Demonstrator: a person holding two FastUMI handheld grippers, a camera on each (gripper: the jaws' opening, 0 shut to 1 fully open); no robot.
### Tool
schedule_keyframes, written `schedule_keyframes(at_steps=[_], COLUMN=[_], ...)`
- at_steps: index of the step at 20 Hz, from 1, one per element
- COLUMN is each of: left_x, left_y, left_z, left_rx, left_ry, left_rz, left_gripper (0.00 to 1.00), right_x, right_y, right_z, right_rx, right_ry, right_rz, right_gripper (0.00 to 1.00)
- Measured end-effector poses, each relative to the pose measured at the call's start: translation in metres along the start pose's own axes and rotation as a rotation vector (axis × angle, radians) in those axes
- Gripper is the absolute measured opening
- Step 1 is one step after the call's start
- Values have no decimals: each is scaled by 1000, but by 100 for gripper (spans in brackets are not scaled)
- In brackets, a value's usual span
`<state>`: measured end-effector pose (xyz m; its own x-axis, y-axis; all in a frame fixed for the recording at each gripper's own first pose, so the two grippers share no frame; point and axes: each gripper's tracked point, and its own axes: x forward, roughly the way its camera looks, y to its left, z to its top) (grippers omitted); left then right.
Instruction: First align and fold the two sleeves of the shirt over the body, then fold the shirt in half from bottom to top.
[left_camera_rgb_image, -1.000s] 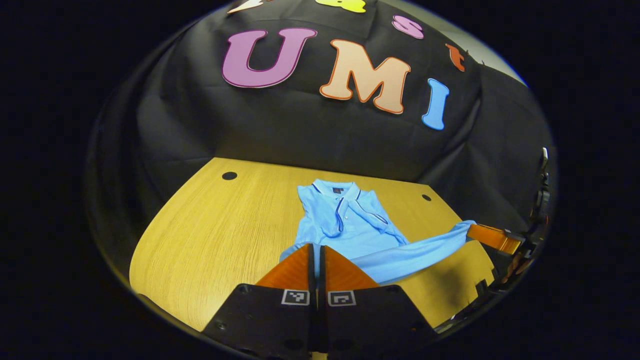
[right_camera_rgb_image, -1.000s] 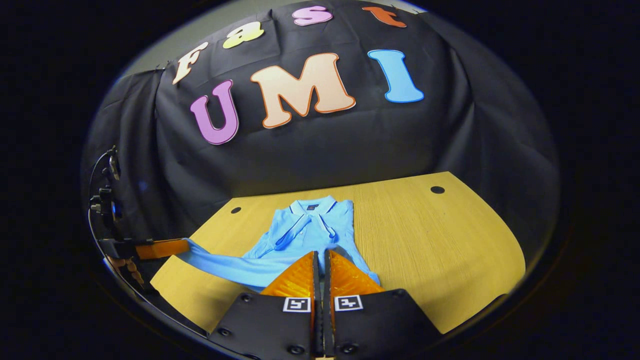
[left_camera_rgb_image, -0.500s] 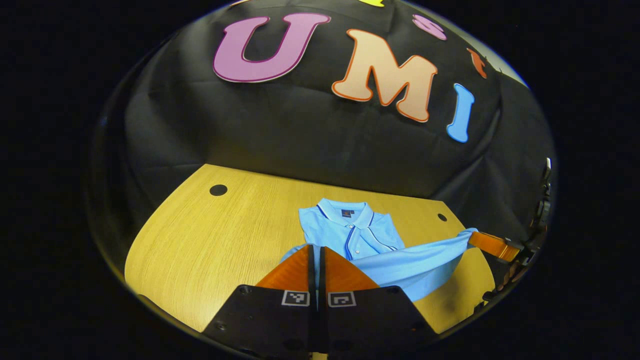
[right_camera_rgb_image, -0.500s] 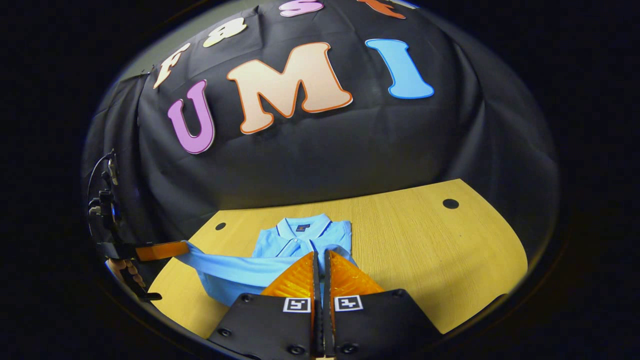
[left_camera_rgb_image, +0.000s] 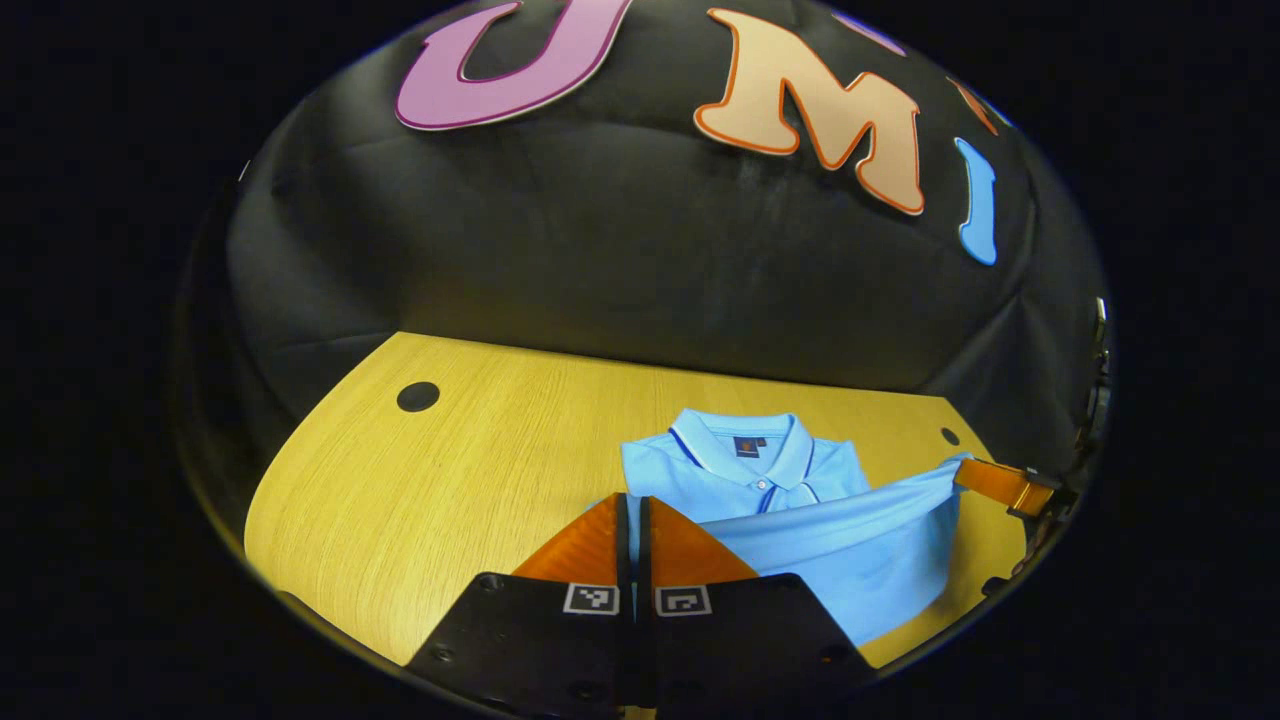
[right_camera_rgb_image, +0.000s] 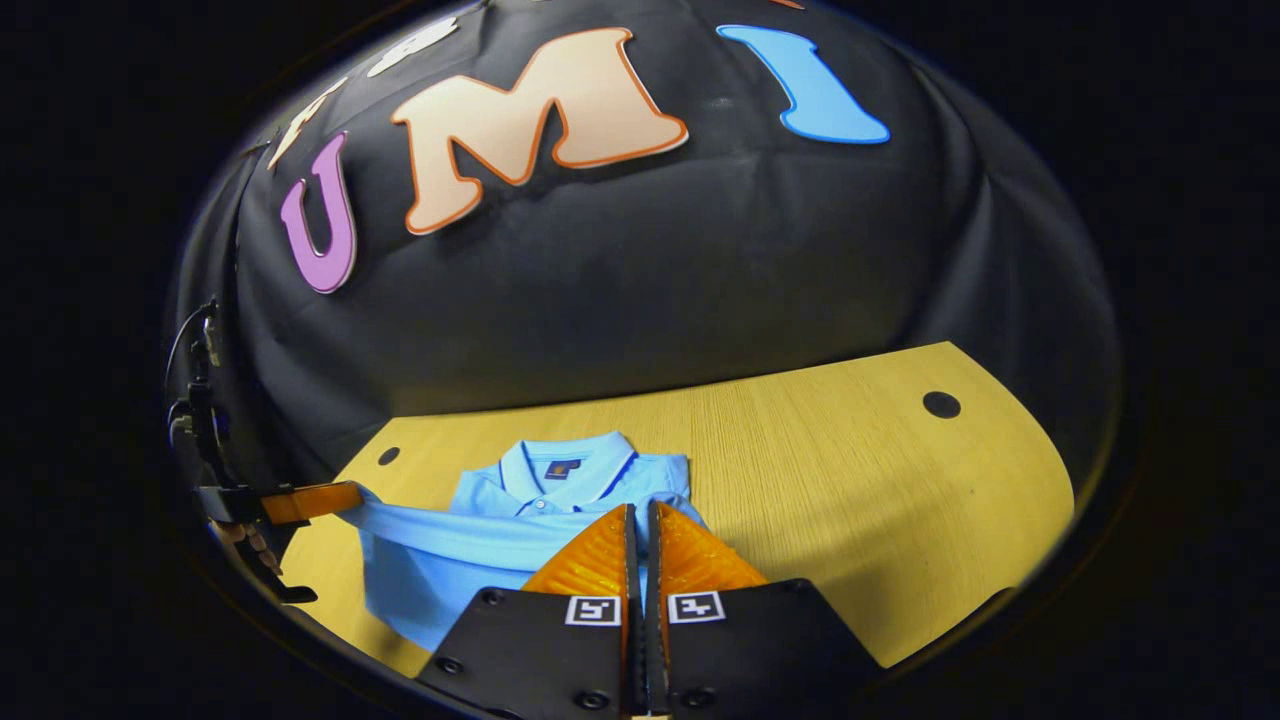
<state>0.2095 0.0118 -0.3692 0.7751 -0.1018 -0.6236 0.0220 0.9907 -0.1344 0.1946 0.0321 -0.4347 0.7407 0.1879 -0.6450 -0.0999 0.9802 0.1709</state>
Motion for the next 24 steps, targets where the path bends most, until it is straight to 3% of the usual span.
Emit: schedule_keyframes(at_steps=[6, 9, 10, 13, 14, 17, 18, 19, 24], left_x=[56, 69, 67, 52, 42, 0, -18, -40, -146], left_y=[4, 1, 1, 1, 0, -2, -4, -5, -13], left_z=[-11, -9, -8, 8, 18, 52, 64, 77, 118], left_rx=[61, 94, 110, 103, 91, 61, 47, 36, 48], left_ry=[-6, -24, -17, -43, -68, -155, -181, -217, -363], left_rz=[46, 40, 55, 70, 70, 68, 65, 57, -1], left_gripper=[0, 4, 28, 100, 94, 94, 94, 95, 95], right_x=[55, 65, 63, 47, 35, -11, -30, -51, -163], right_y=[-16, -27, -28, -23, -19, -3, 4, 13, 45], right_z=[-16, -20, -20, -2, 8, 42, 52, 64, 106], right_rx=[26, 29, 23, -22, -40, -103, -118, -130, -190], right_ry=[18, 19, 18, -39, -73, -186, -219, -254, -426], right_rz=[-41, -72, -67, -52, -45, -39, -34, -26, -12], right_gripper=[3, 12, 23, 79, 98, 98, 94, 98, 98])
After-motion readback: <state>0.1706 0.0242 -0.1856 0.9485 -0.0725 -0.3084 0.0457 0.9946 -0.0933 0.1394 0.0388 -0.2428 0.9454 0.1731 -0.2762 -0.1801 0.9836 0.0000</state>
